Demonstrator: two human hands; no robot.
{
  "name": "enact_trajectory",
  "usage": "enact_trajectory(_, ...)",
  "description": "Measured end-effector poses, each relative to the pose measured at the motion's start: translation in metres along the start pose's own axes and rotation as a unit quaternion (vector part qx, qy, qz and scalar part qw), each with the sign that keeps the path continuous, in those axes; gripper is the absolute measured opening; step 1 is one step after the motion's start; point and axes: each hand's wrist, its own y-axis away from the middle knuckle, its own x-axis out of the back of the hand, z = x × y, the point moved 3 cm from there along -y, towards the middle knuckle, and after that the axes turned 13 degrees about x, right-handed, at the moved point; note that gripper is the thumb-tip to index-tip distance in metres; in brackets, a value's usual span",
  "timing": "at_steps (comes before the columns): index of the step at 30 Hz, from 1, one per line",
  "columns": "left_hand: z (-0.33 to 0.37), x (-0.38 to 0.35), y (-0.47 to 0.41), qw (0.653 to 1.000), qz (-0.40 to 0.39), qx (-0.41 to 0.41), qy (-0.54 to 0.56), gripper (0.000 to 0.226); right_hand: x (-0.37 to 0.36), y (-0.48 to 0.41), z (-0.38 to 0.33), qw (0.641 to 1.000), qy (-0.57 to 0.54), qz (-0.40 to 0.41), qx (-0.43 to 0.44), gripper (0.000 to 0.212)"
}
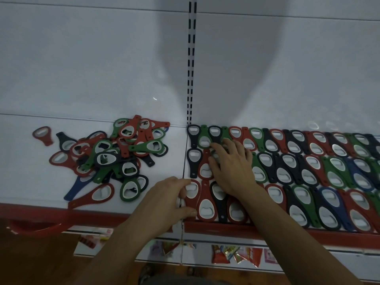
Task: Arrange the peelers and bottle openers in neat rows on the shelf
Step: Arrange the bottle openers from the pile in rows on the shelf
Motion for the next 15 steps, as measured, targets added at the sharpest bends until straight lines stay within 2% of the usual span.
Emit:
enact_trajectory(5,-0.002,-0.003,-0.002,1.000,-0.008,-0.004,-0.022,0.080,0.000,0.001,-0.002,1.000,0.001,0.004,0.004,0.044)
enact_trajectory(9,-0.004,-0.003,-0.003,0.999,-0.011,-0.010,-0.030,0.081,0.002,0.002,-0.003,1.000,-0.004,-0.006,0.004,0.044)
enact_trajectory(13,-0.006,0.003,-0.001,0.999,-0.009,-0.031,-0.003,0.066,0.010,0.002,-0.006,1.000,-0.017,-0.001,0.008,0.044)
enact_trajectory(15,-0.009,0.015,-0.002,0.997,0.022,-0.058,-0.036,0.056,0.017,0.001,-0.011,0.999,-0.012,0.007,0.033,0.043)
